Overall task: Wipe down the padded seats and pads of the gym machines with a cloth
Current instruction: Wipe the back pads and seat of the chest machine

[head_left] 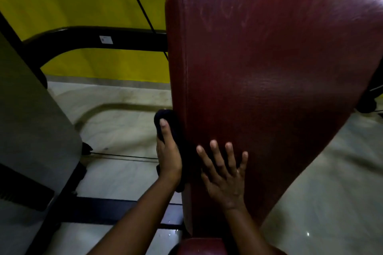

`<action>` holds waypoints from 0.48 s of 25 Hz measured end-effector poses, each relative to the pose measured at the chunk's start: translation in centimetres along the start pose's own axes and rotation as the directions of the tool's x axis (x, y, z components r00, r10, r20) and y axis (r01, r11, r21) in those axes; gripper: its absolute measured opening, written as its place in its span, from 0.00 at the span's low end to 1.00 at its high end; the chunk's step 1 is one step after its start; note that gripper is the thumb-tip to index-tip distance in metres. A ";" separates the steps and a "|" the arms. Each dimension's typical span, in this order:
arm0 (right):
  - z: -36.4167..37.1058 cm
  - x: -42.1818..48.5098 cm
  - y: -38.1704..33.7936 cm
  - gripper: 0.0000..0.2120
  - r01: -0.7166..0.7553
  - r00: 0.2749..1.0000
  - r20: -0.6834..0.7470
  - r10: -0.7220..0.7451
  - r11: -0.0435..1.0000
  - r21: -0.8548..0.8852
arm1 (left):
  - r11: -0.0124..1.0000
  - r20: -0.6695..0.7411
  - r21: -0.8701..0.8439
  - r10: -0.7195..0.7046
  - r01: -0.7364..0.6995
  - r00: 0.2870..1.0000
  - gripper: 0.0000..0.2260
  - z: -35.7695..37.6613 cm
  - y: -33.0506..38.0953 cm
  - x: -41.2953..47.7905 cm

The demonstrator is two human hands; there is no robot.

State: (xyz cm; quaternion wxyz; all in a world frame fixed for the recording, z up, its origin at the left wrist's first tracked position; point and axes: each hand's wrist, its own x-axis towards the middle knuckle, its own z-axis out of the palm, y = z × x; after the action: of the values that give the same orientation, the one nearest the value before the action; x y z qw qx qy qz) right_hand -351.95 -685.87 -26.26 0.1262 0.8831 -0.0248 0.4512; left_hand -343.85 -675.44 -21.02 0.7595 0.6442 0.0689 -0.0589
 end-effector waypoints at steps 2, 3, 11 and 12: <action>1.6 -2.2 -0.2 0.26 0.003 1.000 -0.019 -0.003 1.000 0.008 | 0.996 0.036 -0.088 0.018 -0.015 0.999 0.43 -0.5 -1.6 0.7; 2.2 -2.3 -0.4 0.26 -0.010 0.999 -0.046 0.010 1.000 0.004 | 0.993 0.042 -0.120 0.007 -0.002 0.999 0.42 -0.7 -3.0 0.7; 2.8 -2.5 -0.8 0.28 -0.018 0.990 -0.137 0.020 1.000 0.014 | 0.939 -0.103 -0.062 -0.343 0.338 0.934 0.46 -2.8 -15.4 -4.0; 2.7 -2.5 -0.9 0.28 -0.015 0.991 -0.135 0.017 1.000 0.014 | 0.936 -0.073 -0.080 -0.348 0.343 0.935 0.44 -2.9 -15.5 -3.8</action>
State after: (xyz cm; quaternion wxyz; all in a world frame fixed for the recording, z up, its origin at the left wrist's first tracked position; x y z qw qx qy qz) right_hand -351.17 -685.88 -30.00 0.1182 0.8512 -0.0202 0.5109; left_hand -350.46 -675.13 -35.80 0.7545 0.5985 0.2157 -0.1613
